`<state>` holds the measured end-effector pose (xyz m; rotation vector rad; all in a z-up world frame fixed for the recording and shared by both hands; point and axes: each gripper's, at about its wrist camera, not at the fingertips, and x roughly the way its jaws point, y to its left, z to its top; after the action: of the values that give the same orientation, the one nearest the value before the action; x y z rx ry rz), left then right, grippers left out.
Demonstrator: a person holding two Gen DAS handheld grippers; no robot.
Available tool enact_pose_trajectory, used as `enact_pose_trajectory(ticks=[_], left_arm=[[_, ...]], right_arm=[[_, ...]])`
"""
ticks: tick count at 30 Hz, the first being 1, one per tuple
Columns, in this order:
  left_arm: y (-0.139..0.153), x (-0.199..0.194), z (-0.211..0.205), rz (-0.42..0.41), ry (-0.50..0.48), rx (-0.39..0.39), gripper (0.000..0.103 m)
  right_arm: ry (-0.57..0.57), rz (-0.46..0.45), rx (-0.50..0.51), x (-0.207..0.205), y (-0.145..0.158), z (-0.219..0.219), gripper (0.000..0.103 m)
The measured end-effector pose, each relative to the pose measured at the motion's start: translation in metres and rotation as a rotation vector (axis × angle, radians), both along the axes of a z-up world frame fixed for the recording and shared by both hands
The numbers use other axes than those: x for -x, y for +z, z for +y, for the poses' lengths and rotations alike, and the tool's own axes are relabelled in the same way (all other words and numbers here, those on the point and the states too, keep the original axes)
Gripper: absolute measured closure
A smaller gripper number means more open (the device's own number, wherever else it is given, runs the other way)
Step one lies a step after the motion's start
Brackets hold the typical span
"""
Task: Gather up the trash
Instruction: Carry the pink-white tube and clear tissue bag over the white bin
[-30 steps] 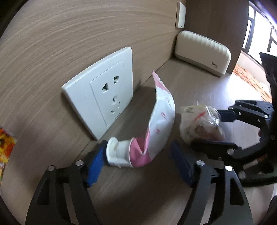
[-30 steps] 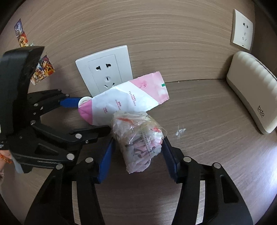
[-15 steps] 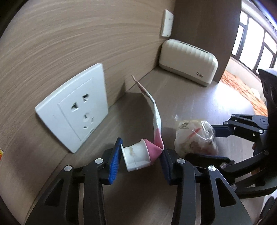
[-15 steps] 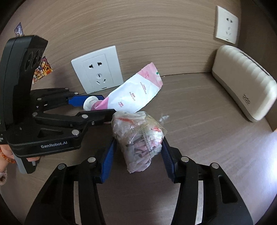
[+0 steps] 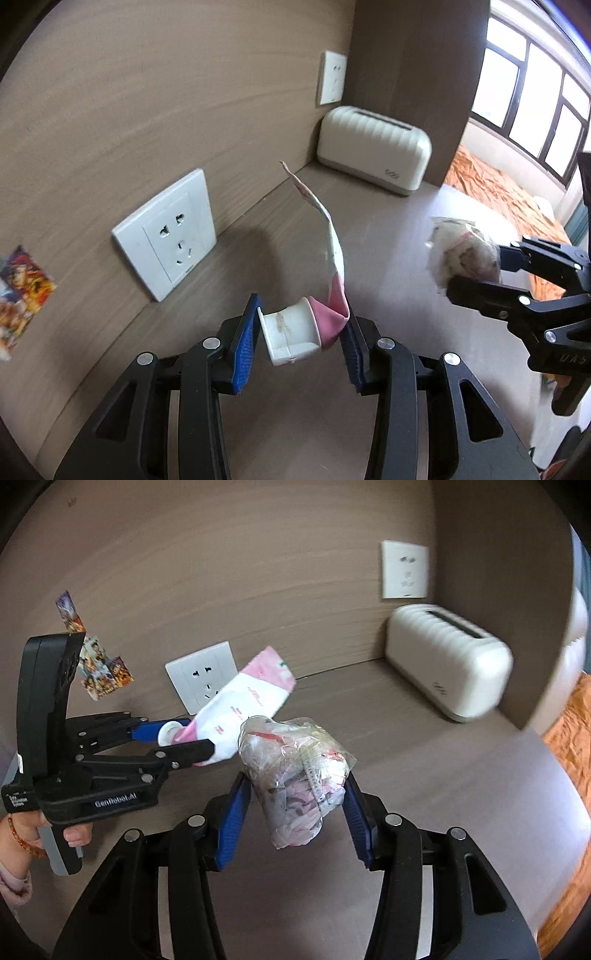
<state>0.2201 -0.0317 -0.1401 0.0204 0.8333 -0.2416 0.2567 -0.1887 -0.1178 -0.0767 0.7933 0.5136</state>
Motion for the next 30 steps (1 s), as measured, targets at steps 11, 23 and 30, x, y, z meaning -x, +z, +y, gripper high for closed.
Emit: enact_pose_trajectory(ticks=[11, 23, 30], left_arm=[[0.046, 0.06, -0.075, -0.048, -0.103, -0.032, 0.063], [0.05, 0.121, -0.213, -0.041, -0.411, -0.021, 0.063], [0.03, 0.15, -0.291, 0.009, -0.527, -0.022, 0.063]], right_arm=[[-0.184, -0.03, -0.001, 0.084, 0.019, -0.102, 0.052], [-0.448, -0.047, -0.014, 0.187, 0.038, -0.207, 0.052], [-0.556, 0.006, -0.004, 0.234, 0.024, -0.265, 0.052]])
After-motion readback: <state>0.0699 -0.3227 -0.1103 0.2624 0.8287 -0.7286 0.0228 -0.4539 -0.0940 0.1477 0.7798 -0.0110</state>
